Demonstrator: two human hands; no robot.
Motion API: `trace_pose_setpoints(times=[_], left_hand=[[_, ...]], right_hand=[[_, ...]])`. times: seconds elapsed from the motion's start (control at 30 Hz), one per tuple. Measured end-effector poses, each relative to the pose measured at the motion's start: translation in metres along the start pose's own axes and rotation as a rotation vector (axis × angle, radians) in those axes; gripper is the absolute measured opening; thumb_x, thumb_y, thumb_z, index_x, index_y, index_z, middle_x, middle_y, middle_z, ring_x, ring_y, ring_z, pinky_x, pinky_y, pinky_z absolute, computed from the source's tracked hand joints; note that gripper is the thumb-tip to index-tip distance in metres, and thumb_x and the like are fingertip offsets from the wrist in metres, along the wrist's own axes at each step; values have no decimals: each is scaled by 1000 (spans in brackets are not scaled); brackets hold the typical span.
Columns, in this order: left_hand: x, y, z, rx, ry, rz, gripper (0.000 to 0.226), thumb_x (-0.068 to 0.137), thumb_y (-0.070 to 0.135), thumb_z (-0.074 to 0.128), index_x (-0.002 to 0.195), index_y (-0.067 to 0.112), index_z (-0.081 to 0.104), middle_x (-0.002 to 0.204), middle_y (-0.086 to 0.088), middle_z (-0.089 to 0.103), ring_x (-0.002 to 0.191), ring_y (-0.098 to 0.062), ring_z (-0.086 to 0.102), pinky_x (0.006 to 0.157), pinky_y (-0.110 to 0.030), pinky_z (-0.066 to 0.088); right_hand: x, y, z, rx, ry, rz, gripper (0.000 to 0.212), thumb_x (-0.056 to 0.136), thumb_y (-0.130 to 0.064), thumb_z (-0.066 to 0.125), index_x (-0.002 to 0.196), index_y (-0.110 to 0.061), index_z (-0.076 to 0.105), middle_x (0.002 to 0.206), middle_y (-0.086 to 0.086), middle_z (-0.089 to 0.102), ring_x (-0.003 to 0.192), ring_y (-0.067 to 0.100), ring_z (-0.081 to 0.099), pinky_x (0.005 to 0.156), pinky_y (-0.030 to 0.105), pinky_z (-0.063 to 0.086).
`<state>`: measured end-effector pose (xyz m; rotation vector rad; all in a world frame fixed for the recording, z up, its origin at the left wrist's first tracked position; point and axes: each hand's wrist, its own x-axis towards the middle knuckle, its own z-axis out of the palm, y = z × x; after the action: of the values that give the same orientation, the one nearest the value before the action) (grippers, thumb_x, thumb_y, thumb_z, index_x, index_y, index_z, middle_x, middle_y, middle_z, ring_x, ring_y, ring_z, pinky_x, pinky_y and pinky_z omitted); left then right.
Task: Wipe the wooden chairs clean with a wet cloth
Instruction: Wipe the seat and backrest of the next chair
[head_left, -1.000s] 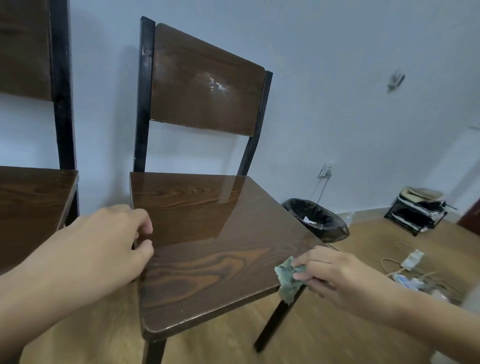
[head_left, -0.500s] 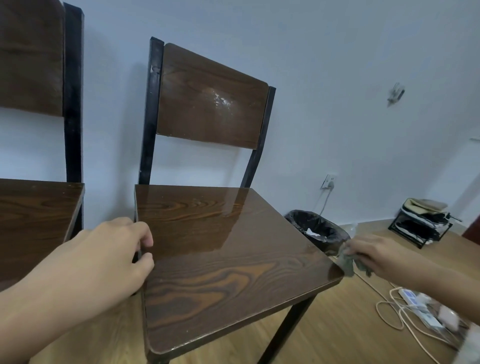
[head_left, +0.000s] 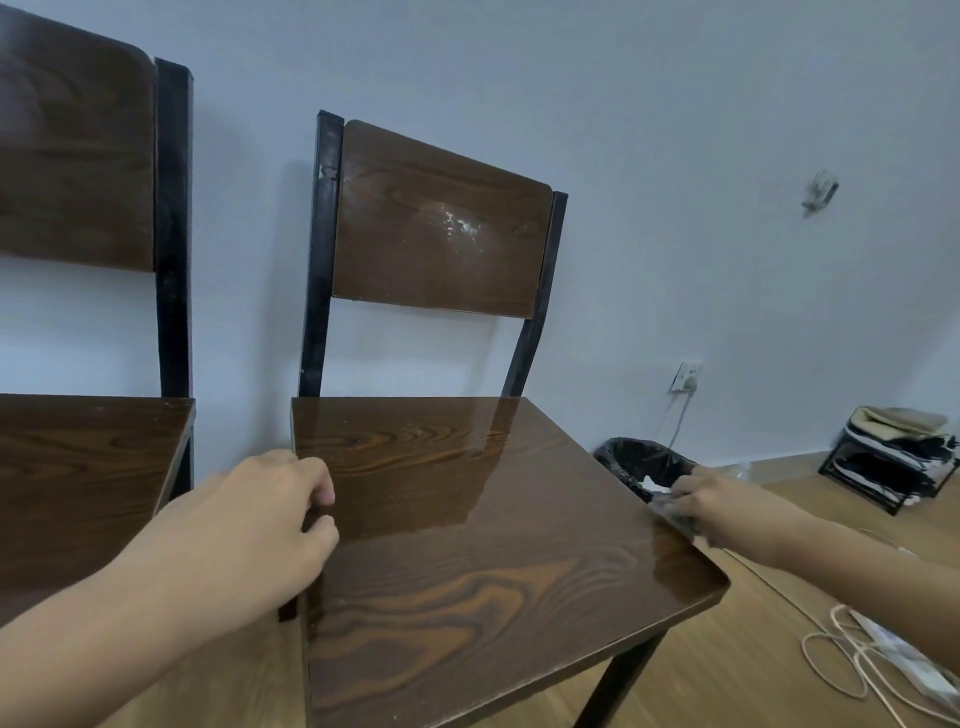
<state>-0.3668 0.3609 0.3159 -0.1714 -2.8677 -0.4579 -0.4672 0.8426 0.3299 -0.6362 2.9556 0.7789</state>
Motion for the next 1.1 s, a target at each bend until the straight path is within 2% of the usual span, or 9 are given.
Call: trace_pose_setpoints(times=[0.1, 0.23, 0.37, 0.43, 0.53, 0.63, 0.8, 0.93, 1.1], left_hand=[[8, -1, 0, -26, 0, -38, 23, 83, 48, 49, 101, 41, 61, 96, 21, 56, 90, -5, 62, 81, -31, 59], [34, -3, -3, -75, 23, -93, 20, 87, 41, 50, 106, 42, 58, 103, 20, 57, 91, -2, 60, 85, -26, 55], [83, -2, -25, -260, 154, -225, 23, 92, 29, 59, 113, 37, 58, 107, 15, 60, 90, -3, 61, 91, -27, 52], [111, -3, -40, -355, 251, -297, 31, 93, 25, 61, 124, 29, 57, 113, 8, 62, 92, -10, 65, 89, -30, 52], [151, -6, -62, -432, 362, -379, 52, 96, 22, 59, 145, 18, 44, 141, -7, 55, 118, -24, 62, 102, -41, 49], [184, -6, -78, -543, 373, -447, 60, 100, 20, 57, 155, 16, 32, 156, -12, 44, 136, -33, 50, 113, -49, 39], [208, -10, -79, -739, 338, -446, 50, 103, 24, 52, 151, 17, 41, 146, -12, 56, 130, -33, 56, 112, -54, 43], [211, -13, -76, -774, 393, -431, 46, 101, 20, 56, 146, 15, 48, 137, -13, 63, 119, -33, 63, 101, -52, 53], [212, -15, -73, -835, 422, -446, 44, 99, 11, 59, 143, 16, 53, 133, -13, 65, 117, -33, 64, 98, -52, 56]], right_hand=[[17, 30, 9, -37, -36, 149, 21, 85, -21, 69, 104, -29, 74, 108, -12, 58, 103, 10, 56, 86, 27, 52], [58, 49, -16, 303, 272, 339, 33, 94, -6, 60, 103, -32, 78, 101, -7, 64, 98, 17, 65, 82, 23, 47], [112, 40, -88, 743, 624, 390, 42, 90, 12, 60, 86, -24, 80, 83, -7, 63, 74, 7, 67, 67, 2, 43], [142, 33, -128, 958, 815, 375, 33, 94, 15, 55, 87, -6, 80, 80, 2, 66, 62, 13, 68, 59, 10, 54], [190, 20, -181, 1195, 1029, 297, 31, 91, 20, 52, 97, -4, 71, 111, 18, 59, 74, 15, 72, 64, 30, 65], [233, -3, -215, 1006, 1146, 229, 43, 95, 13, 52, 122, -16, 69, 118, 2, 43, 94, 9, 56, 84, 6, 51], [275, -63, -228, 813, 1226, 102, 40, 94, 5, 58, 128, -14, 67, 115, 11, 61, 103, 26, 60, 90, 36, 56], [269, -109, -199, 480, 1199, -153, 48, 75, 8, 80, 120, -9, 73, 111, 9, 74, 100, 28, 67, 81, 34, 62], [272, -71, -171, 526, 1254, 195, 50, 68, 13, 82, 112, -11, 78, 107, 5, 75, 91, 25, 63, 65, 30, 59]])
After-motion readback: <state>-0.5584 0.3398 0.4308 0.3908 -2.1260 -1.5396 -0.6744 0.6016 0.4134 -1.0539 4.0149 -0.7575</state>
